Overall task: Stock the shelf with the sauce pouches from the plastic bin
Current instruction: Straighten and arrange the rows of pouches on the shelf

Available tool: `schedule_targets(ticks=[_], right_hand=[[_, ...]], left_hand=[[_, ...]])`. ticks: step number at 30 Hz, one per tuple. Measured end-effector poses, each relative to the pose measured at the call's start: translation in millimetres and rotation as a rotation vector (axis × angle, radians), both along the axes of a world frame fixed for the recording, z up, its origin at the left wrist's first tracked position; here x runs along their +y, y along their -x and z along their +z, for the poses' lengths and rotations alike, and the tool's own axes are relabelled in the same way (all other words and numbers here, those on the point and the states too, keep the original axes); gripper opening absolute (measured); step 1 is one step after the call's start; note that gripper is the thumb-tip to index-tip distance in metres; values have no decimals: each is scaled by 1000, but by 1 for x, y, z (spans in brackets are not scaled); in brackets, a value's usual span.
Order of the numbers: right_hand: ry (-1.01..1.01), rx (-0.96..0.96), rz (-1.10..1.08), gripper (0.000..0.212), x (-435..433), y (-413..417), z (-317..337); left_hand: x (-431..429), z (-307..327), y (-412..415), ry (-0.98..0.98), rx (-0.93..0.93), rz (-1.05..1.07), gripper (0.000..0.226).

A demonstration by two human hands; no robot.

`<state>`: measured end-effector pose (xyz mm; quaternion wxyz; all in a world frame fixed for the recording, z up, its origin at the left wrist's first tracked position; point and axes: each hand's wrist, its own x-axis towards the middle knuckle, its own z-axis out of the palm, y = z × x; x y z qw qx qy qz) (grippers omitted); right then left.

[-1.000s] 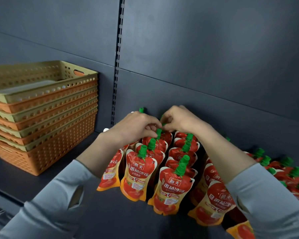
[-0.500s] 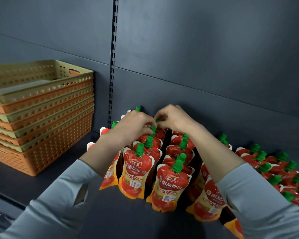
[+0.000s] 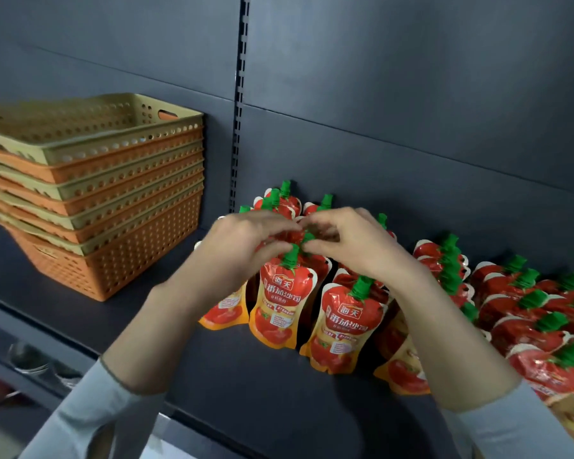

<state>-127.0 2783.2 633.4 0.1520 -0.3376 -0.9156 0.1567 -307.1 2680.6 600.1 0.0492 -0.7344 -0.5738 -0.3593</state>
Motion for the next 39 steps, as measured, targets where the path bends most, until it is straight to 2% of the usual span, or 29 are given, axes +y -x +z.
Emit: schedule_targets(ticks=[3,5,9,12,17,21,27,31,33,39], right_hand=[[-20,-56,-6,27,3,8,-5],[-8,-44,-9,27,4,10,-5],[27,-24,5,31,-1,8,-2],[62,50,-34,35,-9,-8,4],[-236,418,-258,21,-38,-89,0],[-362,490,-518,19,-72,-159,-30],[-227,323,-586,39,-78,-183,-82],[27,492,-521,8,-69,-185,-78],[85,548,-458,15,-67,-184,-76],[179,601,-425,10,-69,-177,-77]], left_hand=[[3,-14,-13,69,53,9,37],[4,-17,-17,87,24,4,35],[2,-19,-17,72,-46,-22,29],[-1,-25,-19,10,-18,22,34],[-16,-37,-46,-222,-22,82,35],[-18,-43,-90,-212,-51,19,42],[-11,-54,-123,-105,-73,8,46],[-11,-50,-127,-98,-121,27,44],[-10,-49,-128,-106,-134,26,42],[-6,-50,-129,-130,-116,45,40]])
